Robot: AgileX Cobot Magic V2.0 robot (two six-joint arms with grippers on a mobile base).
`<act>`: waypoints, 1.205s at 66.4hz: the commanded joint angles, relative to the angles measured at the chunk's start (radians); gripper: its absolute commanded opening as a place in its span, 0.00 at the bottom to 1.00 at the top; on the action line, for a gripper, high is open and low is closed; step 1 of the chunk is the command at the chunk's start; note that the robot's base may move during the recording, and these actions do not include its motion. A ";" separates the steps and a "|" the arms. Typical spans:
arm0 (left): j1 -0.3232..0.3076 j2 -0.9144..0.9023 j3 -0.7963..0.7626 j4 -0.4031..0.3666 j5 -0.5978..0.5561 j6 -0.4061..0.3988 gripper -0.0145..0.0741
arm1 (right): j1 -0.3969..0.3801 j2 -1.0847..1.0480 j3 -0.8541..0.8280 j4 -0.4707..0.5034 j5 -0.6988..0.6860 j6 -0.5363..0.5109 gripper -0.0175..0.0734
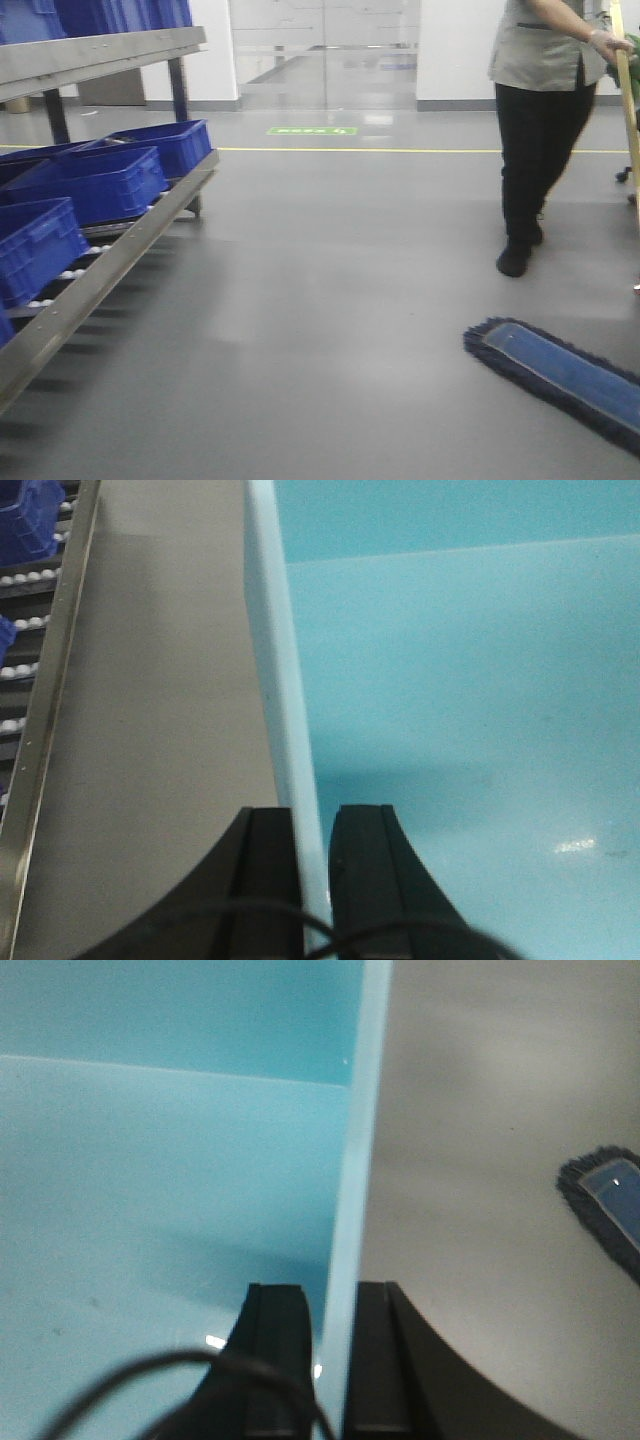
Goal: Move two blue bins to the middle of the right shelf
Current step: 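Drive the base past the mopping person toward the other rack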
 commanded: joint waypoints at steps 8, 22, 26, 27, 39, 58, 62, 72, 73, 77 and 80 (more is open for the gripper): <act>-0.004 -0.013 -0.012 -0.016 -0.034 0.013 0.04 | -0.002 -0.007 -0.010 -0.005 -0.046 -0.009 0.02; -0.004 -0.013 -0.012 -0.016 -0.034 0.013 0.04 | -0.002 -0.007 -0.010 -0.005 -0.046 -0.009 0.02; -0.004 -0.013 -0.012 -0.016 -0.034 0.013 0.04 | -0.002 -0.007 -0.010 -0.005 -0.046 -0.009 0.02; -0.004 -0.013 -0.012 -0.016 -0.034 0.013 0.04 | -0.002 -0.007 -0.010 -0.005 -0.046 -0.009 0.02; -0.004 -0.013 -0.012 -0.016 -0.034 0.013 0.04 | -0.002 -0.007 -0.010 -0.005 -0.046 -0.009 0.02; -0.004 -0.013 -0.012 -0.016 -0.034 0.013 0.04 | -0.002 -0.007 -0.010 -0.005 -0.046 -0.009 0.02; -0.004 -0.013 -0.012 -0.016 -0.034 0.013 0.04 | -0.002 -0.007 -0.010 -0.005 -0.046 -0.009 0.02; -0.004 -0.013 -0.012 -0.016 -0.034 0.013 0.04 | -0.002 -0.007 -0.010 -0.005 -0.046 -0.009 0.02; -0.004 -0.013 -0.012 -0.016 -0.034 0.013 0.04 | -0.002 -0.007 -0.010 -0.005 -0.046 -0.009 0.02; -0.004 -0.013 -0.012 -0.016 -0.034 0.013 0.04 | -0.002 -0.007 -0.010 -0.005 -0.046 -0.009 0.02; -0.004 -0.013 -0.012 -0.016 -0.034 0.013 0.04 | -0.002 -0.007 -0.010 -0.005 -0.046 -0.009 0.02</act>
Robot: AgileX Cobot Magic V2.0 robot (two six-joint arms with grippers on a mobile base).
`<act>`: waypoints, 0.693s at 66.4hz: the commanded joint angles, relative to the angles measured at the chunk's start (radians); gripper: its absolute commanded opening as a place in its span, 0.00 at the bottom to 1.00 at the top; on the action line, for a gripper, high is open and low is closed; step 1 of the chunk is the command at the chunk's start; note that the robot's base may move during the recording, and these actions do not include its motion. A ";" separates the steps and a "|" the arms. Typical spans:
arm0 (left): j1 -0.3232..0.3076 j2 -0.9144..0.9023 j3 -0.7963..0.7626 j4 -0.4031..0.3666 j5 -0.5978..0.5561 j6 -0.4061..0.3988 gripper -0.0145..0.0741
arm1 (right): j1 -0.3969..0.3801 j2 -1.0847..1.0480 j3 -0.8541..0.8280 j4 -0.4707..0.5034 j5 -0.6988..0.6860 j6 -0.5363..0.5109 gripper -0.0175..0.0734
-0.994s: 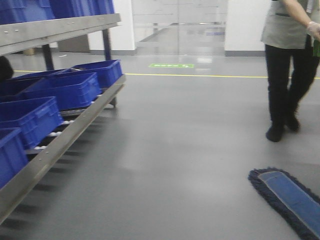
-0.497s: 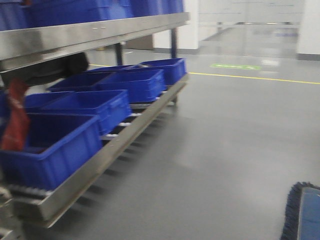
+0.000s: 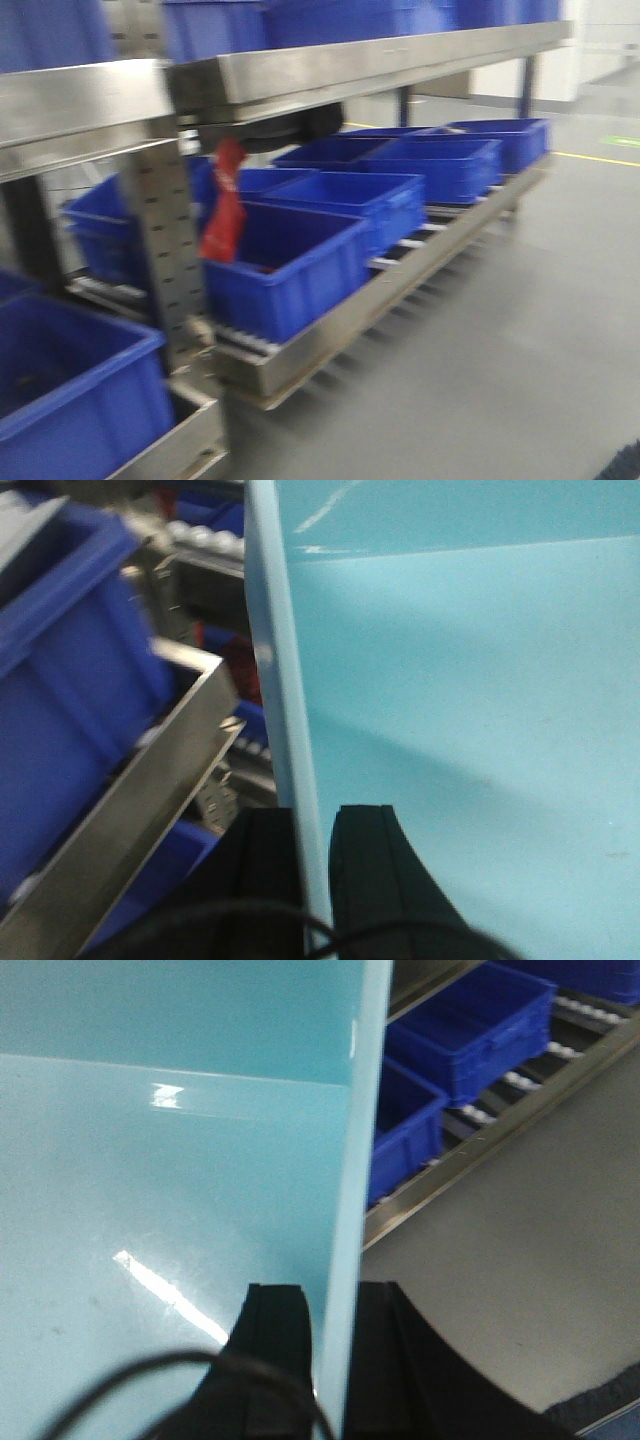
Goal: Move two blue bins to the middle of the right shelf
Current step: 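Drive the base past the mopping person toward the other rack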
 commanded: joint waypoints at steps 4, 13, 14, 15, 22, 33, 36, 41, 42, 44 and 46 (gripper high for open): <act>-0.004 -0.013 -0.012 -0.016 -0.034 0.013 0.04 | -0.002 -0.007 -0.010 -0.005 -0.046 -0.011 0.02; -0.004 -0.013 -0.012 -0.016 -0.034 0.013 0.04 | -0.002 -0.007 -0.010 -0.005 -0.046 -0.011 0.02; -0.004 -0.013 -0.012 -0.016 -0.034 0.013 0.04 | -0.002 -0.007 -0.010 -0.005 -0.046 -0.011 0.02; -0.004 -0.013 -0.012 -0.016 -0.034 0.013 0.04 | -0.002 -0.007 -0.010 -0.005 -0.046 -0.011 0.02; -0.004 -0.013 -0.012 -0.016 -0.034 0.013 0.04 | -0.002 -0.007 -0.010 -0.005 -0.046 -0.011 0.02; -0.004 -0.013 -0.012 -0.016 -0.034 0.013 0.04 | -0.002 -0.007 -0.010 -0.005 -0.046 -0.011 0.02; -0.004 -0.013 -0.012 -0.016 -0.034 0.013 0.04 | -0.002 -0.007 -0.010 -0.005 -0.046 -0.011 0.02; -0.004 -0.013 -0.012 -0.016 -0.034 0.013 0.04 | -0.002 -0.007 -0.010 -0.005 -0.046 -0.011 0.02; -0.004 -0.013 -0.012 -0.016 -0.034 0.013 0.04 | -0.002 -0.007 -0.010 -0.005 -0.046 -0.011 0.02; -0.004 -0.013 -0.012 -0.016 -0.034 0.013 0.04 | -0.002 -0.007 -0.010 -0.005 -0.046 -0.011 0.02; -0.004 -0.013 -0.012 -0.016 -0.034 0.013 0.04 | -0.002 -0.007 -0.010 -0.005 -0.046 -0.011 0.02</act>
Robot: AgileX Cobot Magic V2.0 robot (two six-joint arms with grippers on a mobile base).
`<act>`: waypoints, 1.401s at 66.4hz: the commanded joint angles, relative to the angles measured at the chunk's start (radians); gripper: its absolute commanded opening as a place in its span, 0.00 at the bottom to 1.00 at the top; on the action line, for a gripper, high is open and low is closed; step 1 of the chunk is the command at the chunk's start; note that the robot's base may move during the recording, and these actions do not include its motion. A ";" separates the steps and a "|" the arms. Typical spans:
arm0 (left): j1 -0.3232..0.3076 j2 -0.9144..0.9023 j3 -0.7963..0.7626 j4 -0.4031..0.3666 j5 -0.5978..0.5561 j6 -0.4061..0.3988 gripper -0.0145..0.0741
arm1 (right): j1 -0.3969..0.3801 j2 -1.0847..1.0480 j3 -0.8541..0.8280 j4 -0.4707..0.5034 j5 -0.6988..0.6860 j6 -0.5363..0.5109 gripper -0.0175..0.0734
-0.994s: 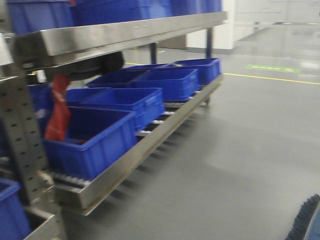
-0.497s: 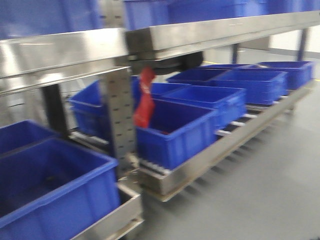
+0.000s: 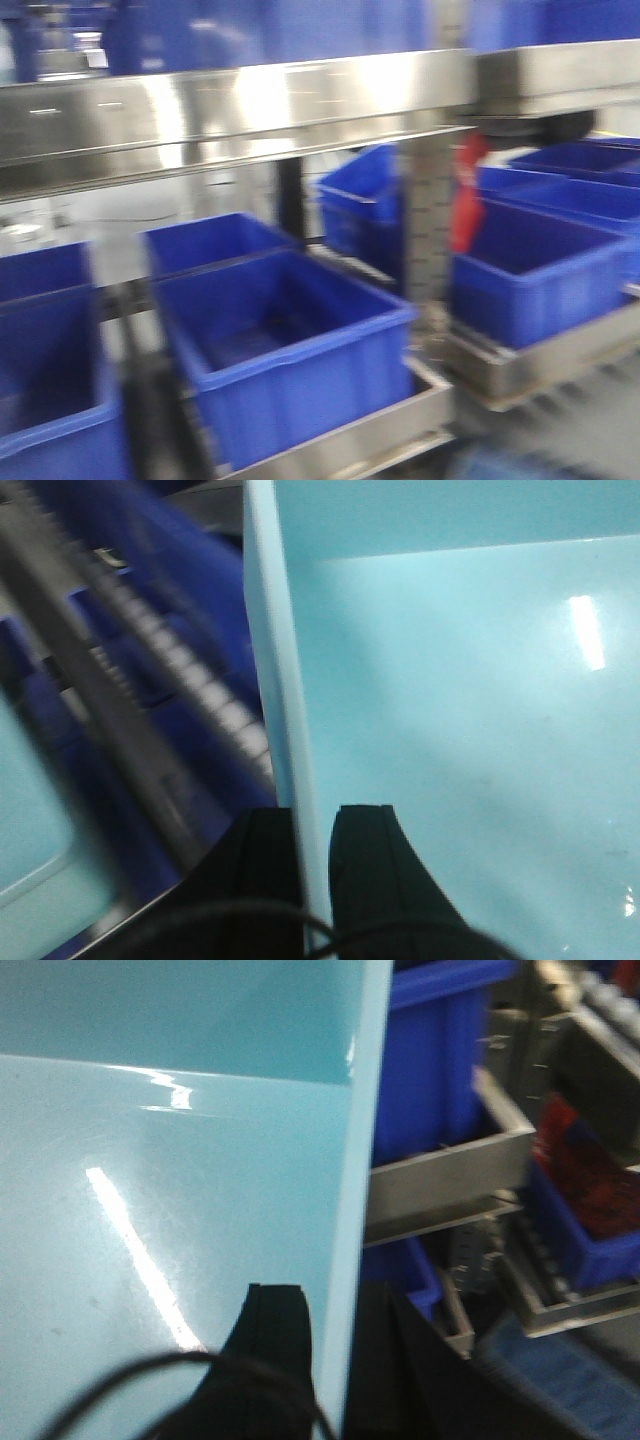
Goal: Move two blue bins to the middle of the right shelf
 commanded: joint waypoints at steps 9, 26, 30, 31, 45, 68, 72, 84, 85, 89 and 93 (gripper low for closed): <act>-0.004 -0.013 -0.012 -0.016 -0.034 0.013 0.04 | -0.002 -0.007 -0.010 -0.005 -0.046 -0.011 0.02; -0.004 -0.013 -0.012 -0.016 -0.034 0.013 0.04 | -0.002 -0.007 -0.010 -0.005 -0.046 -0.011 0.02; -0.004 -0.013 -0.012 -0.016 -0.034 0.013 0.04 | -0.002 -0.007 -0.010 -0.005 -0.046 -0.011 0.02; -0.004 -0.013 -0.012 -0.016 -0.034 0.013 0.04 | -0.002 -0.007 -0.010 -0.005 -0.046 -0.011 0.02; -0.004 -0.013 -0.012 -0.016 -0.034 0.013 0.04 | -0.002 -0.007 -0.010 -0.005 -0.046 -0.011 0.02; -0.004 -0.013 -0.012 -0.016 -0.034 0.013 0.04 | -0.002 -0.007 -0.010 -0.005 -0.046 -0.011 0.02; -0.004 -0.013 -0.012 -0.016 -0.034 0.013 0.04 | -0.002 -0.007 -0.010 -0.005 -0.046 -0.011 0.02; -0.004 -0.013 -0.012 -0.016 -0.034 0.013 0.04 | -0.002 -0.007 -0.010 -0.005 -0.046 -0.011 0.02; -0.004 -0.013 -0.012 -0.016 -0.034 0.013 0.04 | -0.002 -0.007 -0.010 -0.005 -0.046 -0.011 0.02; -0.004 -0.013 -0.012 -0.016 -0.034 0.013 0.04 | -0.002 -0.007 -0.010 -0.005 -0.046 -0.011 0.02; -0.004 -0.011 -0.012 -0.016 -0.034 0.013 0.04 | -0.002 -0.007 -0.010 -0.005 -0.046 -0.011 0.02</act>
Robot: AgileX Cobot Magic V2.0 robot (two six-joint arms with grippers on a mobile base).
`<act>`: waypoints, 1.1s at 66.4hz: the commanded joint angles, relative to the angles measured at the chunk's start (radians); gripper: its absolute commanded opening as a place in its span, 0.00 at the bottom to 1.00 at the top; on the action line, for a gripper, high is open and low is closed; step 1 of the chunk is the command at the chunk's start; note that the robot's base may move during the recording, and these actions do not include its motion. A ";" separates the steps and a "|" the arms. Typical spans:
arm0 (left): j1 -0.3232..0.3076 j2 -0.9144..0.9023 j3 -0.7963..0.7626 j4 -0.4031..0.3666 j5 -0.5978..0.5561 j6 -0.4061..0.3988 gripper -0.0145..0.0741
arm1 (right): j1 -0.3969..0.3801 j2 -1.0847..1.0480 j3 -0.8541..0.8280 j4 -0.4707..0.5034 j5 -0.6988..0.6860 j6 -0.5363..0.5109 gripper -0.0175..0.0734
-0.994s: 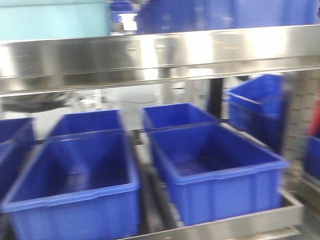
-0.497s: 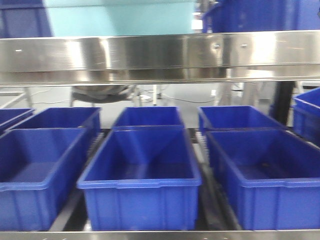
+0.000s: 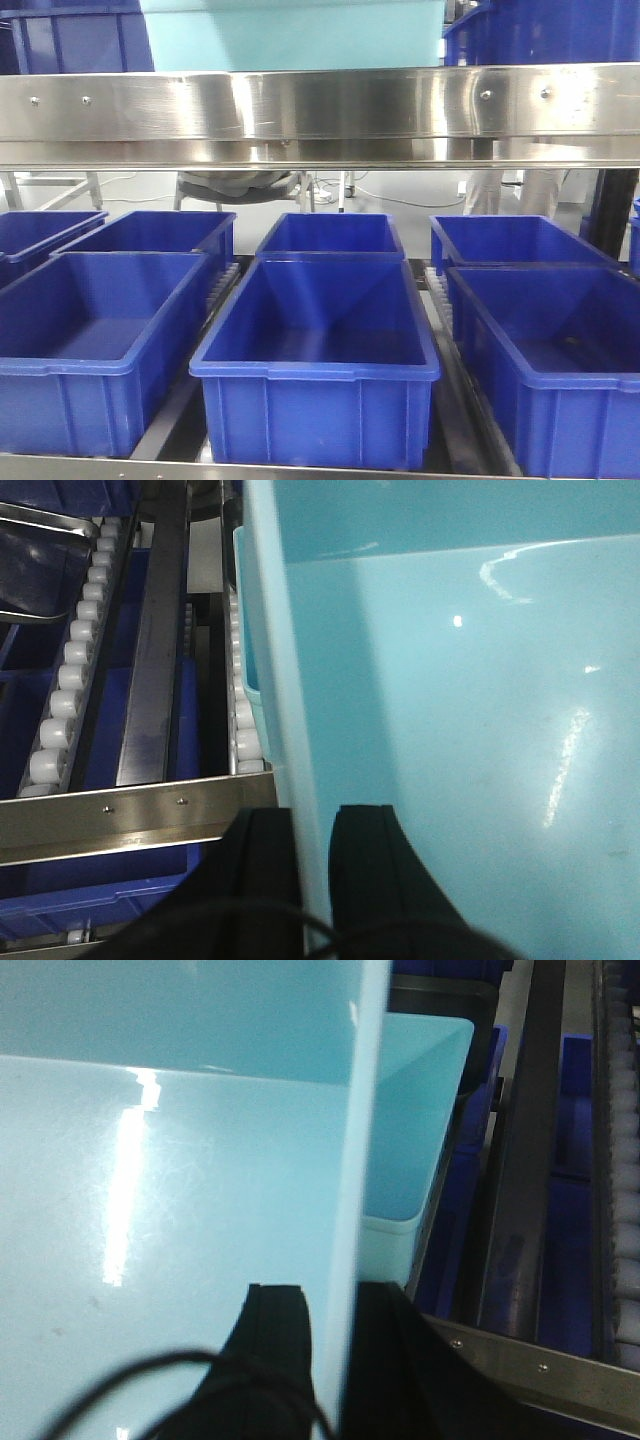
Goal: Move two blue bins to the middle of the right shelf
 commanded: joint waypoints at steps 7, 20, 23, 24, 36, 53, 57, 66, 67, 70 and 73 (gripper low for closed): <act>-0.004 -0.011 -0.012 -0.016 -0.034 0.013 0.04 | -0.002 -0.007 -0.010 -0.007 -0.046 -0.011 0.02; -0.004 -0.011 -0.012 -0.016 -0.034 0.013 0.04 | -0.002 -0.007 -0.010 -0.007 -0.046 -0.011 0.02; -0.004 -0.011 -0.012 -0.016 -0.034 0.013 0.04 | -0.002 -0.007 -0.010 -0.007 -0.046 -0.011 0.02; -0.004 -0.011 -0.012 -0.016 -0.034 0.013 0.04 | -0.002 -0.007 -0.010 -0.007 -0.046 -0.011 0.02; -0.004 -0.011 -0.012 -0.016 -0.034 0.013 0.04 | -0.002 -0.007 -0.010 -0.007 -0.046 -0.011 0.02; -0.004 -0.011 -0.012 -0.016 -0.034 0.013 0.04 | -0.002 -0.007 -0.010 -0.007 -0.046 -0.011 0.02; -0.004 -0.011 -0.012 -0.016 -0.034 0.013 0.04 | -0.002 -0.007 -0.010 -0.007 -0.046 -0.011 0.02; -0.004 -0.011 -0.012 -0.016 -0.034 0.013 0.04 | -0.002 -0.007 -0.010 -0.007 -0.046 -0.011 0.02; -0.004 -0.011 -0.012 -0.016 -0.034 0.013 0.04 | -0.002 -0.007 -0.010 -0.007 -0.046 -0.011 0.02; -0.004 -0.011 -0.012 -0.016 -0.034 0.013 0.04 | -0.002 -0.007 -0.010 -0.007 -0.046 -0.011 0.02; -0.004 -0.011 -0.012 -0.016 -0.034 0.013 0.04 | -0.002 -0.007 -0.010 -0.007 -0.046 -0.011 0.02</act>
